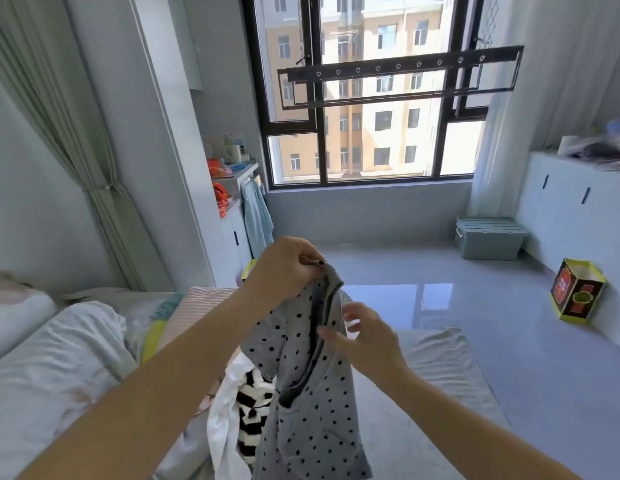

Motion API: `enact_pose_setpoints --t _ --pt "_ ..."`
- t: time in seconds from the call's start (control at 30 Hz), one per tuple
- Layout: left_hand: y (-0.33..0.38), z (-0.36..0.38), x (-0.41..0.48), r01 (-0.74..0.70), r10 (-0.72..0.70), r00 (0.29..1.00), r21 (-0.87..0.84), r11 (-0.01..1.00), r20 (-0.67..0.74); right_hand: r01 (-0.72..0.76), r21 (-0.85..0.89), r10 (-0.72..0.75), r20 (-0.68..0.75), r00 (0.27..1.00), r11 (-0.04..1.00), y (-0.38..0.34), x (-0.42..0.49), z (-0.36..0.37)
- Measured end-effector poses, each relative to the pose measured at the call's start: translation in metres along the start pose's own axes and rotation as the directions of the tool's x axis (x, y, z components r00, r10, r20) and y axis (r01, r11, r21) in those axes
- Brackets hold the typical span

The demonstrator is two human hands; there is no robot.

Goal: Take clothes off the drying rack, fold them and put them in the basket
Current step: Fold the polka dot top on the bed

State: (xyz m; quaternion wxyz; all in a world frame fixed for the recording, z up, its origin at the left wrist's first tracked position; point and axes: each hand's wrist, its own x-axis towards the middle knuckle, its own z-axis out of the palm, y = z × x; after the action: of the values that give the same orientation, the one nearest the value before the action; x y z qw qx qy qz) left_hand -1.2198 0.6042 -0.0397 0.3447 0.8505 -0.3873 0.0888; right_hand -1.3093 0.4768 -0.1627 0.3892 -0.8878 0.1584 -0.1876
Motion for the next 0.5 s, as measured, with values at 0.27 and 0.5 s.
enact_pose_setpoints --t 0.27,0.5 --pt "-0.033 -0.058 -0.016 0.052 -0.024 0.955 -0.088 0.995 0.297 0.102 0.22 -0.095 -0.043 0.995 0.97 -0.027 0.029 0.01" --pt "-0.038 -0.051 -0.026 0.033 -0.005 0.995 -0.287 0.957 0.097 0.108 0.305 -0.148 0.112 0.983 0.946 -0.049 0.019 0.008"
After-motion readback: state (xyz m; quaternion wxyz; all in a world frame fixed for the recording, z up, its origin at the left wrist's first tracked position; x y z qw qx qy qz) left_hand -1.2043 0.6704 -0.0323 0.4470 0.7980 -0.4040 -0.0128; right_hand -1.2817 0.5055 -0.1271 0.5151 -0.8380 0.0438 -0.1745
